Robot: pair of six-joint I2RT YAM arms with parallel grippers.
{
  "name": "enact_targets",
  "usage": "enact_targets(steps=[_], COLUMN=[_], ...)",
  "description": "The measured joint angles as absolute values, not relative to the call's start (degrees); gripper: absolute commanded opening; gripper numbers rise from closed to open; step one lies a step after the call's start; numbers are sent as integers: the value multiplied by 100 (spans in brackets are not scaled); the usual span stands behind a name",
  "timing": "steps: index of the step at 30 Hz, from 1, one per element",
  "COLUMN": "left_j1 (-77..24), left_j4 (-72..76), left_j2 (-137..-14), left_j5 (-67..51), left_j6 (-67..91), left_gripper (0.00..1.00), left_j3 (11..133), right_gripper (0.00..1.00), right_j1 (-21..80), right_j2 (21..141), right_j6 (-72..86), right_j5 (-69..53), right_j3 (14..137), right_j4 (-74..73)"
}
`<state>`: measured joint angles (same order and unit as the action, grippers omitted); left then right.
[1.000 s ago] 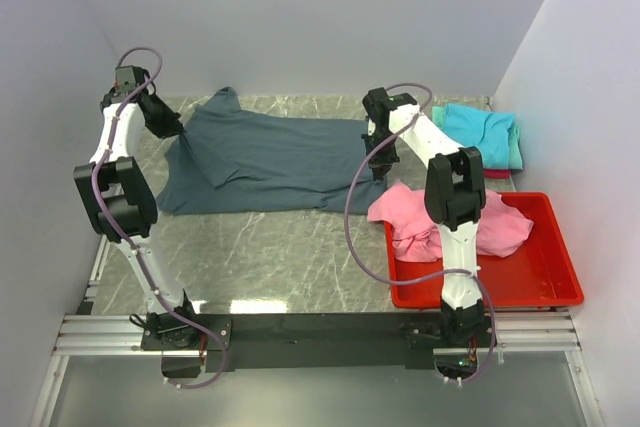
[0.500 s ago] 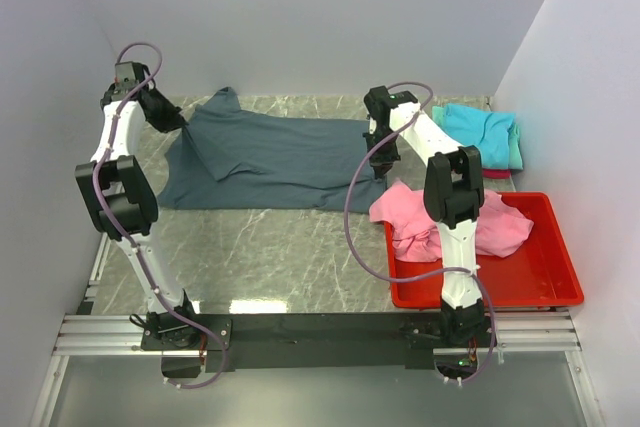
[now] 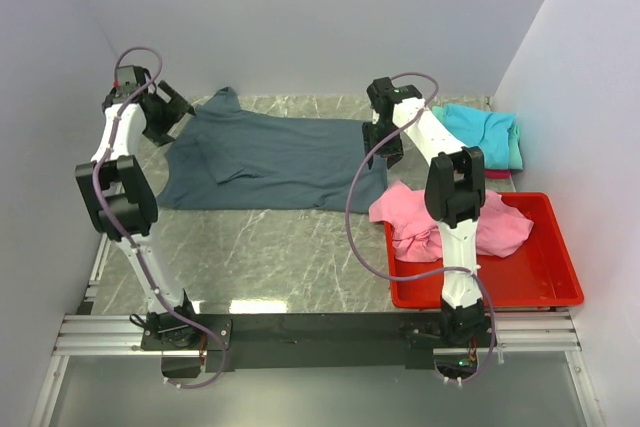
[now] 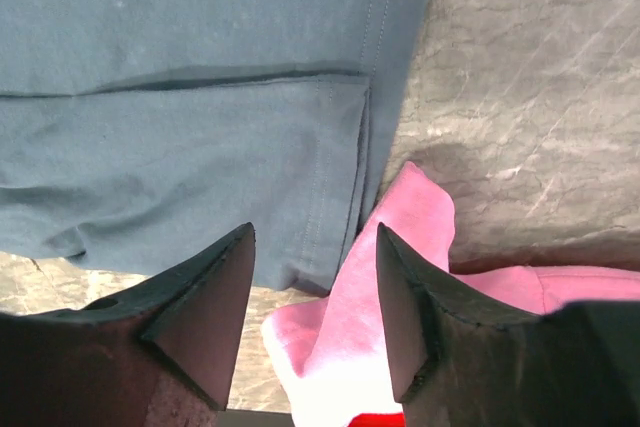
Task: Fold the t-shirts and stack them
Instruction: Fold the tshirt
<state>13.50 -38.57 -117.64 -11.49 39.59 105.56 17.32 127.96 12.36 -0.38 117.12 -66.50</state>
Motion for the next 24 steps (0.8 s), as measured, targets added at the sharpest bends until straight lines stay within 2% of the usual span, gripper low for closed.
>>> enact_targets(steps=[7,10,17,24], left_j1=[1354,1356,1356,1385], left_j4=[-3594,-3483,-2884,-2550], left_j2=[-10064,-9664,-9588,-10014], left_j5=[-788,-873,-1238,-1087], left_j6=[3743,3706,3774,3819], left_gripper=[100,99,99,99], left_j3=[8040,7334,6580,6519], right_gripper=[60,60,60,60], right_j1=[1730,1732,1750,1765], right_j2=[12422,12363,12337,12245], right_j6=[1278,1319,1391,1404], right_j5=[-185,-318,-528,-567], right_j3=[10925,10676,10160,9994], right_j4=[-6386,-6252,-5872,-5760])
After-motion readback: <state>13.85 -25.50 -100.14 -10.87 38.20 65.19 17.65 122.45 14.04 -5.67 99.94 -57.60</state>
